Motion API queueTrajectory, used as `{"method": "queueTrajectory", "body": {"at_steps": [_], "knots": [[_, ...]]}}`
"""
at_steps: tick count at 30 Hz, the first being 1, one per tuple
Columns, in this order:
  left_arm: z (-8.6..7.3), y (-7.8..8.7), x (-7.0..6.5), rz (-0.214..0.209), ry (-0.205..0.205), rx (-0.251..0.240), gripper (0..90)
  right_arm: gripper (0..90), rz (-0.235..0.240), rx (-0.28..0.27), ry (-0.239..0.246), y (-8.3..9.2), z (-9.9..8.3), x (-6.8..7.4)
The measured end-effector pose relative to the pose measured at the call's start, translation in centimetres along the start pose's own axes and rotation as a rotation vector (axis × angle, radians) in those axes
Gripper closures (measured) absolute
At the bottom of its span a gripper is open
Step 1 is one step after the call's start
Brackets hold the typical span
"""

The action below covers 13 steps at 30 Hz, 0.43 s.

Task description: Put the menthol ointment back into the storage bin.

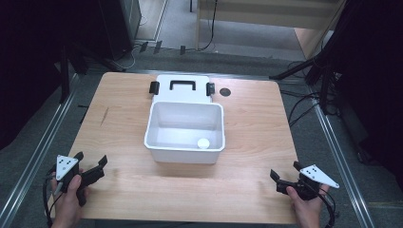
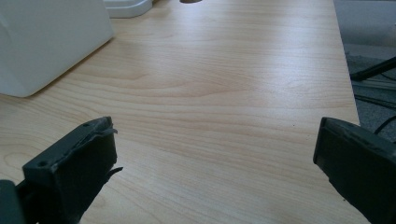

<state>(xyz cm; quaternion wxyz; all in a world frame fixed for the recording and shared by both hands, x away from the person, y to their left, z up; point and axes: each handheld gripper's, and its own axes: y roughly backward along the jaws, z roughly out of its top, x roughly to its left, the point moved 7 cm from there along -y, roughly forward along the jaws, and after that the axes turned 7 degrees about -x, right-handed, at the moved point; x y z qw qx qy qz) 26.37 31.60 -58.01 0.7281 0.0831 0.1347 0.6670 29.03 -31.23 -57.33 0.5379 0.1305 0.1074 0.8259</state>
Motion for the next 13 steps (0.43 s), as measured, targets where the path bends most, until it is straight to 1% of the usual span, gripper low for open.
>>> {"method": "queueTrajectory", "body": {"at_steps": [6,13], "knots": [[-0.01,-0.03,-0.01,0.001,-0.002,0.003,13.8,0.0,-0.001,-0.008,-0.011,-0.01,0.02,-0.08],[-0.04,-0.06,-0.06,-0.005,-0.008,0.01,13.8,0.0,0.009,-0.007,-0.006,-0.06,0.01,-0.02]]}}
